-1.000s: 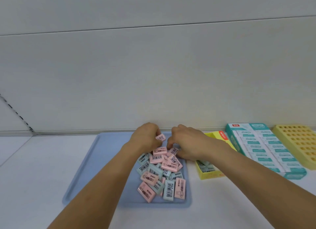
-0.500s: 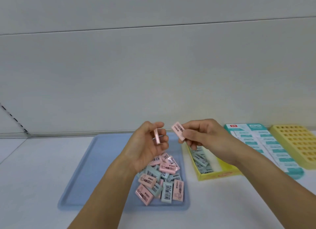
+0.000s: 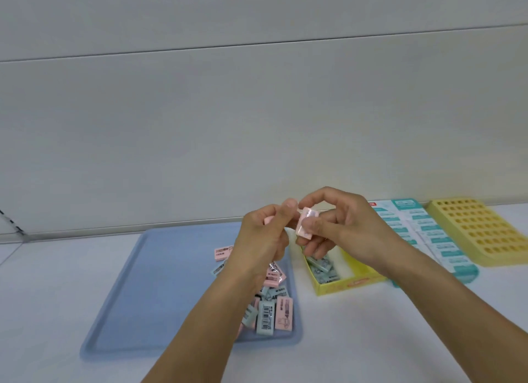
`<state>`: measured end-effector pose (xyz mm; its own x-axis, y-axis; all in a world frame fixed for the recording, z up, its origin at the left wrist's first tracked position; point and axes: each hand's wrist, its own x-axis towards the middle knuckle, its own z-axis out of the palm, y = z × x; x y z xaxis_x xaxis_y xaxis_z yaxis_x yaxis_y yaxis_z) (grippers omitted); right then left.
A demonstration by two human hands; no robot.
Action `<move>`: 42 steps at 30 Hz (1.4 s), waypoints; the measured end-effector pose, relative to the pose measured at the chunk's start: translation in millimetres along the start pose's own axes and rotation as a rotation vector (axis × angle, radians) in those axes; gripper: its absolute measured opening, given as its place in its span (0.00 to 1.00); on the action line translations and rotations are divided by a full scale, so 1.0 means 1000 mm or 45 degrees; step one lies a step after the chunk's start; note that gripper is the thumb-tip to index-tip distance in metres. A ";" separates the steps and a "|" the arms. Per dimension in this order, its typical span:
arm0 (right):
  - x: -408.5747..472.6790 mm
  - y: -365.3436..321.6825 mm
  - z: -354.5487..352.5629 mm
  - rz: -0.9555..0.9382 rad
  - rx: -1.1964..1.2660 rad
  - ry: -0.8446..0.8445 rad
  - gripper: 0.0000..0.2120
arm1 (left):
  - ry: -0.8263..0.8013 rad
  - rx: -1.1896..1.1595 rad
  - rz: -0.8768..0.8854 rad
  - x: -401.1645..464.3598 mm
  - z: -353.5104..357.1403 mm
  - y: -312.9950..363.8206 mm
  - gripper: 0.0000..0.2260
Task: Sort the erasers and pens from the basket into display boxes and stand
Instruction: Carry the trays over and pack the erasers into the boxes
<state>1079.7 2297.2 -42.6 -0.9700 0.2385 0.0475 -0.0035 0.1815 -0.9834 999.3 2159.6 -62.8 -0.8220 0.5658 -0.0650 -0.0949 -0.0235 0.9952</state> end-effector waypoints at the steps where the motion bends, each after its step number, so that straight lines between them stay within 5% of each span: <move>1: -0.001 0.001 -0.001 0.015 0.039 0.054 0.06 | -0.028 0.026 -0.001 -0.001 0.000 -0.002 0.14; 7: -0.006 0.010 -0.010 -0.024 0.010 0.102 0.02 | -0.080 0.025 -0.037 0.000 0.001 -0.006 0.07; 14: 0.003 0.002 -0.043 -0.470 -1.184 -0.008 0.07 | -0.087 0.021 -0.143 0.015 0.004 0.003 0.06; 21: 0.012 0.006 -0.051 -0.426 -1.109 -0.107 0.07 | -0.088 0.110 -0.168 0.026 0.011 -0.003 0.05; 28: 0.029 0.035 -0.046 -0.251 -1.848 0.012 0.10 | 0.115 1.323 -0.081 0.029 0.007 -0.016 0.22; 34: 0.034 0.039 -0.033 -0.170 -2.017 0.034 0.08 | 0.088 1.419 -0.038 0.032 0.013 -0.019 0.07; 42: 0.038 0.030 -0.019 -0.147 -2.273 -0.055 0.08 | 0.081 1.385 -0.016 0.034 0.010 -0.029 0.17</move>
<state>1047.4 2329.9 -67.4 -0.9890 0.1340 0.0626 0.1478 0.9099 0.3876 979.3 2187.8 -93.0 -0.8551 0.5162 -0.0480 0.4184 0.7417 0.5242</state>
